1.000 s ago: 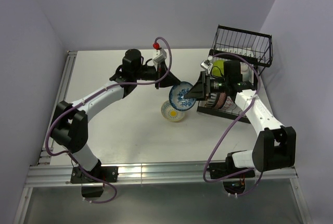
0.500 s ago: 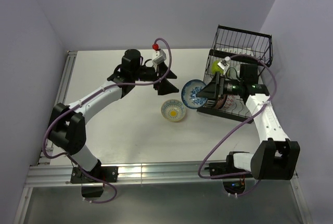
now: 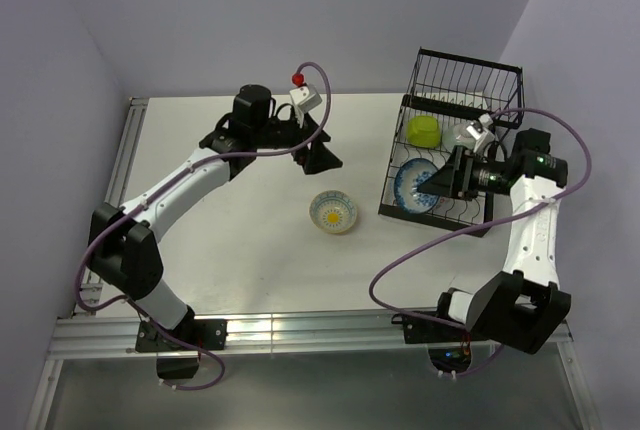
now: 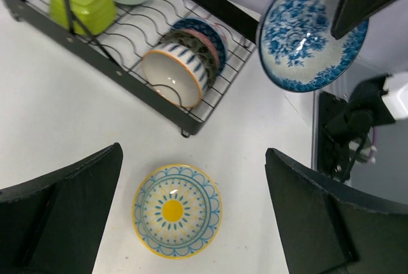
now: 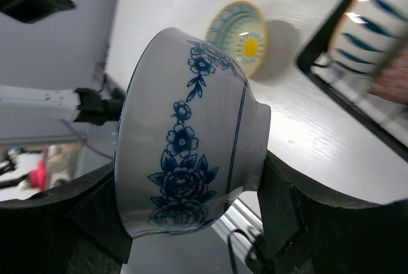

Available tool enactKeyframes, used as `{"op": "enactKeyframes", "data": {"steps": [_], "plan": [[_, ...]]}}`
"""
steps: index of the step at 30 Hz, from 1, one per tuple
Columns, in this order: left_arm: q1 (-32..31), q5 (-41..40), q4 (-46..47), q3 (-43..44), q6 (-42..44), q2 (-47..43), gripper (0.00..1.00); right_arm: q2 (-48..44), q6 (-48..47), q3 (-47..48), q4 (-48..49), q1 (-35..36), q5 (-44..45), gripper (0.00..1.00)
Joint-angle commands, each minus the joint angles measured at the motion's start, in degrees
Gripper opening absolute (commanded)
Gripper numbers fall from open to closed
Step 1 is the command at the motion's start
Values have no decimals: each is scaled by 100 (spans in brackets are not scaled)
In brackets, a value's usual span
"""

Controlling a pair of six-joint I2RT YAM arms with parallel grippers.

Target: Load the bowls into the dish rack

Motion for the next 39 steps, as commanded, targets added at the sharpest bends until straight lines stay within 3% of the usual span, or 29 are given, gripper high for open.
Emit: {"op": "enactKeyframes", "data": {"steps": [1, 6, 9, 15, 18, 22, 28, 39], "plan": [[13, -736, -551, 631, -455, -8, 100, -16, -866, 743, -730, -292, 393, 0], [21, -1306, -299, 246, -376, -270, 100, 274, -1516, 1279, -1398, -590, 1194, 0], [30, -1536, -7, 69, -359, -438, 99, 389, -1562, 1412, -1330, -950, 1763, 0], [13, -1756, -1719, 1298, -262, 203, 100, 828, -1220, 1483, -1013, -1557, 2617, 0], [21, -1668, -1959, 1519, -359, 284, 99, 829, -931, 1290, -619, -1566, 2916, 0], [21, -1756, -1432, 984, -438, -42, 99, 881, -596, 1009, -65, -1540, 3329, 0], [21, -2002, -1537, 957, -350, -51, 99, 855, -42, 473, 832, -1373, 3892, 0], [21, -2116, -1475, 834, -280, -95, 100, 1013, 460, -73, 1966, -1039, 4122, 0]]}}
